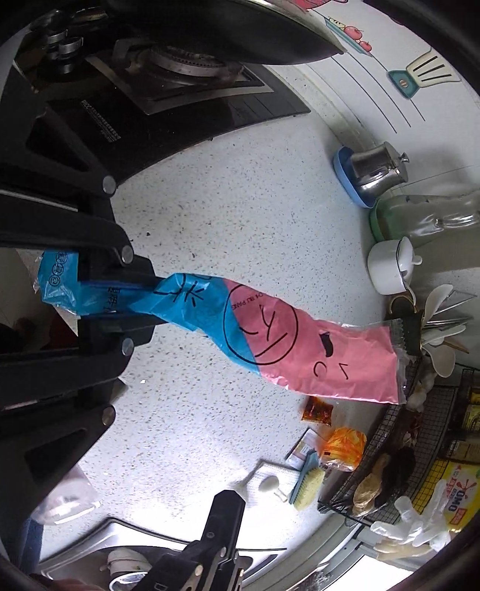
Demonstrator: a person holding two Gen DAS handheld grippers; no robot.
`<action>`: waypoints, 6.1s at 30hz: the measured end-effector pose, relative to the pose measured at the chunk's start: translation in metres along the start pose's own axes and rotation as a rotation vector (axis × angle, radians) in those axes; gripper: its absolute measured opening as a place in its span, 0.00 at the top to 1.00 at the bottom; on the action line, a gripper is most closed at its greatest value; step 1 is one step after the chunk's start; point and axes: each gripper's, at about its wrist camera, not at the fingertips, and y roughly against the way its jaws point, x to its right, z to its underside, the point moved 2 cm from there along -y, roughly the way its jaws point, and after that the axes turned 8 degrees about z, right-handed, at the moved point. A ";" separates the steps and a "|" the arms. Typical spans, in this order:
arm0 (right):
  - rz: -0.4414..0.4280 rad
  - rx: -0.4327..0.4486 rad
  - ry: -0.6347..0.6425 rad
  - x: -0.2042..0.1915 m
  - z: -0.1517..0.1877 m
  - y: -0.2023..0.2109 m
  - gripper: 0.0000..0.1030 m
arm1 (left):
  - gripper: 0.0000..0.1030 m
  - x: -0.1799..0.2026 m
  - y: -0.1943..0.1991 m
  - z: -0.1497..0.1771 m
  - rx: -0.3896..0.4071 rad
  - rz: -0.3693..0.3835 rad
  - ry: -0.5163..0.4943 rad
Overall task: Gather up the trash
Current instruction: 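Carry the wrapper and juice bottle down toward the red bin, then open both grippers to drop the wrapper and bottle into the red bin, then raise both tools back over the counter toward the remaining trash, then move both tools toward the white wipe and white spoon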
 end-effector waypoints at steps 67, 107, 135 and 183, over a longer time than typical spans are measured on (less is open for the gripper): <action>-0.013 -0.349 0.033 -0.090 0.296 -0.281 1.00 | 0.92 -0.020 -0.254 0.363 -0.400 0.182 0.165; 0.032 -0.300 0.063 -0.091 0.295 -0.285 0.31 | 0.69 -0.043 -0.246 0.353 -0.360 0.108 0.082; 0.067 -0.030 0.130 -0.114 0.182 0.018 0.11 | 0.40 -0.016 0.070 0.230 -0.050 0.057 0.085; 0.140 -0.056 -0.130 0.101 -0.020 -0.049 0.20 | 0.26 0.077 -0.066 -0.106 -0.076 0.080 -0.156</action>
